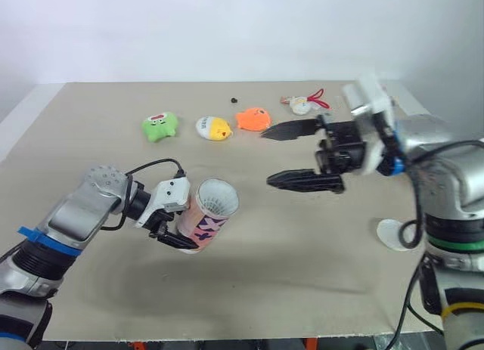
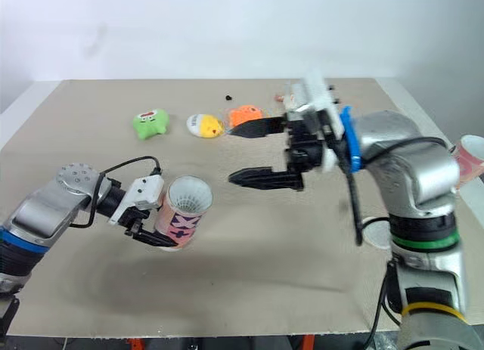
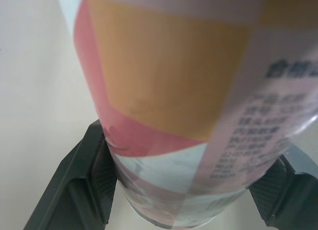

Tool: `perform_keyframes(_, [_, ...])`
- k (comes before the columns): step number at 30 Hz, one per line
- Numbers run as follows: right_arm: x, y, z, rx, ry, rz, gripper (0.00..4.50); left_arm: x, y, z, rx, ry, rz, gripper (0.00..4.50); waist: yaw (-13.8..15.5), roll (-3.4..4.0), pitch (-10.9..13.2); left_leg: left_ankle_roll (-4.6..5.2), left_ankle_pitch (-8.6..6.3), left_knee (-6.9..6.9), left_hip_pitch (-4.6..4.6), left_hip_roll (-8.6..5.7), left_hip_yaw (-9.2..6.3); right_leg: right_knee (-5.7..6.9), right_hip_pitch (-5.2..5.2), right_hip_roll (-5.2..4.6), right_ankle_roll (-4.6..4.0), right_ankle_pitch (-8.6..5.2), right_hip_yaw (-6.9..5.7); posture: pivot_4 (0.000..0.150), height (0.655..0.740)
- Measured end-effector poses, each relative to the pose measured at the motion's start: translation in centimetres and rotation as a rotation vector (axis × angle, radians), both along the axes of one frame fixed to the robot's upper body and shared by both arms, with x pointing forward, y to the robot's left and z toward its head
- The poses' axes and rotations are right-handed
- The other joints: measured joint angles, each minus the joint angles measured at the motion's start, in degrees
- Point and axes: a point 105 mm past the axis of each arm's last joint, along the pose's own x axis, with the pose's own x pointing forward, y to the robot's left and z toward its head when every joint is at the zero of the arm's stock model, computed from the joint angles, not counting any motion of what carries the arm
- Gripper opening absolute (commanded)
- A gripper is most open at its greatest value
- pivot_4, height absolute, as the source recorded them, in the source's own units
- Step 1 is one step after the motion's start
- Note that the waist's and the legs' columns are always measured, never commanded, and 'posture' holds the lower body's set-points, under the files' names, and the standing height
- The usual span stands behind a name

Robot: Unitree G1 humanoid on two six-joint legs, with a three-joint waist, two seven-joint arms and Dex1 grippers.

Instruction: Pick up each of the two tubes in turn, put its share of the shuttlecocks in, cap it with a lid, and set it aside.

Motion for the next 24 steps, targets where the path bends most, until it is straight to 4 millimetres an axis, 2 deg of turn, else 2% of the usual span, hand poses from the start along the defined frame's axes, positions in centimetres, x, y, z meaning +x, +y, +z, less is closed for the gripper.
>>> perform_keyframes(2, [0.0, -1.3, -0.8, -0.006, 0.037, -0.063, 4.42, -0.2, -0.5, 0.2, -0.036, 0.008, -0.015, 3.18, 0.0, 0.00, 0.0, 0.01, 0.00, 0.00, -0.05, -0.03, 0.00, 0.00, -0.05, 0.01, -0.01, 0.00, 0.01, 0.150, 0.7400])
perform_keyframes(5, [-0.3, -2.0, -1.5, -0.023, 0.045, -0.120, 3.61, -0.2, -0.6, 0.3, -0.043, 0.012, -0.022, 3.18, -0.4, 0.01, 0.0, 0.02, -0.01, -0.02, -0.01, -0.01, 0.03, 0.00, -0.07, 0.09, 0.07, -0.04, 0.05, 0.150, 0.7400])
perform_keyframes(6, [-0.5, -1.9, -1.7, -0.034, 0.049, -0.118, 2.92, -0.3, -0.6, 0.3, -0.040, 0.015, -0.027, 3.18, -0.4, 0.01, 0.0, 0.02, -0.01, -0.01, 0.01, 0.04, 0.03, 0.00, -0.07, 0.17, 0.05, -0.02, 0.06, 0.150, 0.7400])
perform_keyframes(8, [-1.1, -1.6, -1.7, -0.032, 0.053, -0.089, 2.21, -0.4, -0.6, 0.2, -0.034, 0.023, -0.036, 3.18, -0.4, 0.02, 0.0, 0.02, -0.01, -0.01, 0.03, 0.07, 0.00, 0.01, -0.07, 0.24, 0.02, 0.01, 0.04, 0.150, 0.7400])
perform_keyframes(9, [-1.3, -1.4, -1.6, -0.029, 0.053, -0.070, 1.61, -0.4, -0.5, 0.1, -0.025, 0.029, -0.039, 3.18, -0.4, 0.02, 0.0, 0.03, 0.00, 0.00, 0.04, 0.10, -0.01, 0.01, -0.06, 0.28, -0.01, 0.04, 0.04, 0.150, 0.7400])
perform_keyframes(10, [-1.4, -1.2, -1.5, -0.028, 0.051, -0.059, 1.29, -0.5, -0.5, 0.0, -0.019, 0.031, -0.041, 3.18, -0.4, 0.02, 0.0, 0.03, 0.00, 0.00, 0.04, 0.11, -0.01, 0.01, -0.06, 0.28, 0.00, 0.06, 0.04, 0.150, 0.7400])
perform_keyframes(12, [-1.6, -0.7, -1.1, -0.028, 0.044, -0.030, 0.27, -0.5, -0.4, -0.2, 0.000, 0.040, -0.051, 3.18, -0.4, 0.02, 0.0, 0.03, 0.01, 0.01, 0.05, 0.11, 0.02, 0.01, -0.05, 0.27, 0.01, 0.08, 0.07, 0.150, 0.7400])
perform_keyframes(13, [-1.8, -0.1, -1.0, -0.037, 0.042, 0.003, 0.05, -0.4, -0.3, -0.2, 0.010, 0.040, -0.049, 3.18, -0.4, 0.02, 0.0, 0.03, 0.01, 0.03, 0.06, 0.11, 0.03, 0.01, -0.06, 0.27, 0.01, 0.09, 0.08, 0.150, 0.7400])
perform_keyframes(19, [-3.0, 3.8, -1.8, -0.125, 0.057, 0.224, 0.05, 0.3, 0.3, 0.1, 0.041, 0.010, -0.034, 3.18, -0.4, 0.02, 0.0, 0.03, 0.01, 0.00, 0.04, 0.13, 0.03, 0.01, -0.10, 0.27, -0.02, 0.04, 0.07, 0.150, 0.7400])
perform_keyframes(24, [-0.9, 7.4, -3.1, -0.211, 0.038, 0.254, 0.05, 0.3, 0.3, 0.1, 0.046, 0.010, -0.037, 3.18, -0.4, 0.02, 0.0, 0.03, 0.01, 0.00, 0.01, 0.14, 0.04, 0.02, -0.17, 0.28, -0.05, 0.04, 0.03, 0.150, 0.7400])
